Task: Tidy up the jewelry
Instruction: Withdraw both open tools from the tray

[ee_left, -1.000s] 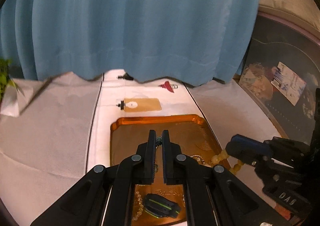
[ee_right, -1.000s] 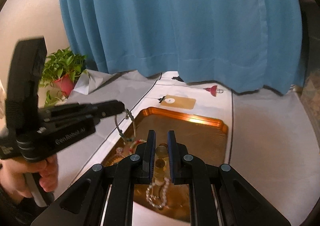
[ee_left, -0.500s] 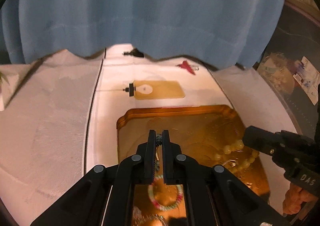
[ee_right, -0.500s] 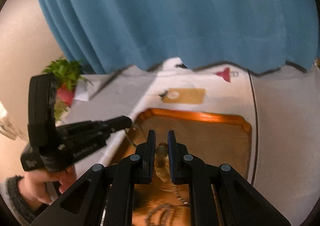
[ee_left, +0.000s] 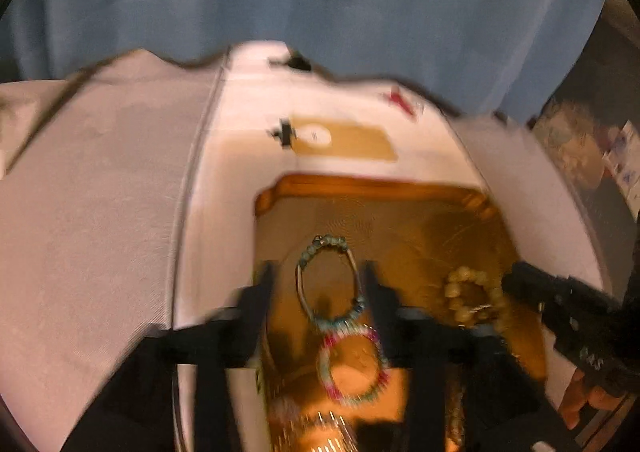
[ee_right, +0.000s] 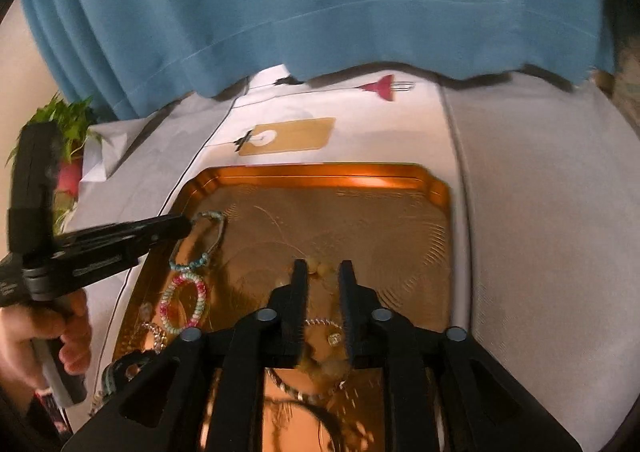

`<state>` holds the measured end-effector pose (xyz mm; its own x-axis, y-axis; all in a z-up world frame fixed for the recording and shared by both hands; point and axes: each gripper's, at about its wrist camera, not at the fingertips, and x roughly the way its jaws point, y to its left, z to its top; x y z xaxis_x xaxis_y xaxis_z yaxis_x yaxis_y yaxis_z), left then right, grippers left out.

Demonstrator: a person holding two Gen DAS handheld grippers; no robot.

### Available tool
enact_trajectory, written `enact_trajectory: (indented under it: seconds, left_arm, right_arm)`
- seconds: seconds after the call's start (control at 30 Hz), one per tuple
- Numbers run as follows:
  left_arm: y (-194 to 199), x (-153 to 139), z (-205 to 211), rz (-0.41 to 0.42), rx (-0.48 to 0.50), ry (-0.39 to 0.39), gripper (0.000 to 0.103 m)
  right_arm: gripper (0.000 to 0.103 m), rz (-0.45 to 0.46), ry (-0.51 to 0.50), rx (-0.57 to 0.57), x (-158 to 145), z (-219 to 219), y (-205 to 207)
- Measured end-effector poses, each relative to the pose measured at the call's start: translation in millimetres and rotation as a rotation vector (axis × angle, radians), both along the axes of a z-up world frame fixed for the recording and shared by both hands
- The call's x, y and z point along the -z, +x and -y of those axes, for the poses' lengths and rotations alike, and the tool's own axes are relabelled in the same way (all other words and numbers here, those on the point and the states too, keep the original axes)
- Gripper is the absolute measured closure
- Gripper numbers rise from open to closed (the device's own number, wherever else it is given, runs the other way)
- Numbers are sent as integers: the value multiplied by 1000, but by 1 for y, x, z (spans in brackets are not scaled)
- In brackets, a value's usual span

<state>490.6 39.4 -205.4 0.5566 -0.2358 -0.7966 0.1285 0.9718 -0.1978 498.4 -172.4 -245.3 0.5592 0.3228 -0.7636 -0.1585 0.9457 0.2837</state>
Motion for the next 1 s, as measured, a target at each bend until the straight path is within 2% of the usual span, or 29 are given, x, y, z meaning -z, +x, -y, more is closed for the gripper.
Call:
enact_trajectory:
  seconds: [0.03,0.1,0.27,0.4,0.53,0.73,0.8,0.9,1.0]
  left_arm:
    - [-16,-13,-2,52,-13,-8,39]
    - [-46,-38,-6,118,-26,-5,30]
    - [-113,-83,-19,202,-27,-26,23]
    - [-175,-113,-28,287,-35,20,20]
    - [-226,-128,-28,348,-43,62,12]
    - [-267,-121,-19,380,4,126,10]
    - [-277,-113,-19,386,1,138,10]
    - [-282,-99,-27,353,-16,110,9]
    - [-281,-72,-41,332,-63,119,9]
  right_arm:
    - [33,18,19,4,-8,3,-10]
    - [14,77,52,31,-30,10,-37]
    - [13,145,74,48,-65,15,-105]
    - [11,212,73,17,-88,11,-165]
    - [10,283,55,-31,-108,2,-222]
    - [9,370,4,-89,-115,-16,-284]
    - [8,358,0,-96,-107,-18,-294]
    - [7,317,-9,-81,-92,-18,-303]
    - [7,286,-17,-57,-74,-17,-309]
